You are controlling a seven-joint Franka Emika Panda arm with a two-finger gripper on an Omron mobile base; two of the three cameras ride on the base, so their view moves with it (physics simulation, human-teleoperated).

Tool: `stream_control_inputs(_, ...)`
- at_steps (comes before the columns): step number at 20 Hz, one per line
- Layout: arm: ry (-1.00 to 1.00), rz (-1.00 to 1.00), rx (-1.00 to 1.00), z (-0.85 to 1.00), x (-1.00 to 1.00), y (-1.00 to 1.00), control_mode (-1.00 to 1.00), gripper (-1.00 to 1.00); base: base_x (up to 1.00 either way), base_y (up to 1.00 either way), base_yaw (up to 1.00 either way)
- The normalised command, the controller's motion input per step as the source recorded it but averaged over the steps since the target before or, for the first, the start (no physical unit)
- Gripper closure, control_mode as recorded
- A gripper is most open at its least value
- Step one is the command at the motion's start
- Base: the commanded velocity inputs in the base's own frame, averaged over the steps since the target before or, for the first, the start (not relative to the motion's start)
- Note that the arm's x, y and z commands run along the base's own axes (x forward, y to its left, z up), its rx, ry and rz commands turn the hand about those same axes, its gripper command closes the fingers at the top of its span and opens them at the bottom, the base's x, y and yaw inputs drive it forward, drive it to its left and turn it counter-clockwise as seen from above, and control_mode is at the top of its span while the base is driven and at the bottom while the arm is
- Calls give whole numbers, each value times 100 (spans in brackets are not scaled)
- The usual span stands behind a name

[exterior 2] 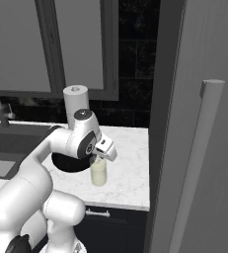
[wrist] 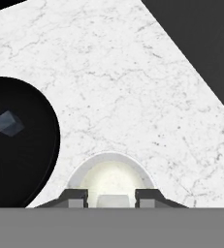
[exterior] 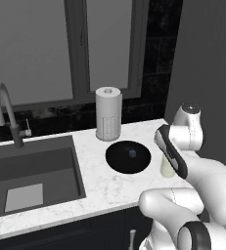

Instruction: Grab a lemon wedge from the fridge and one ice cube from the ice bowl, and put them in the glass of lemonade.

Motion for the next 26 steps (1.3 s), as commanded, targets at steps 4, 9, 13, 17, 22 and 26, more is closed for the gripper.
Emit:
stream_control_inputs(4, 0, 0, 0, 0, 0, 0, -100, -100, 0, 0, 0)
stream_control_inputs(9, 0, 0, 0, 0, 0, 0, -100, -100, 0, 0, 0)
stream_control_inputs(13, 0, 0, 0, 0, 0, 0, -100, -100, 0, 0, 0)
stream_control_inputs(17, 0, 0, 0, 0, -4, 0, -100, -100, 0, 0, 0)
stream_control_inputs(22, -8, -1, 0, 11, -24, 0, -100, -100, 0, 0, 0)
stream_control_inputs(26, -13, -1, 0, 25, -28, 0, -100, -100, 0, 0, 0)
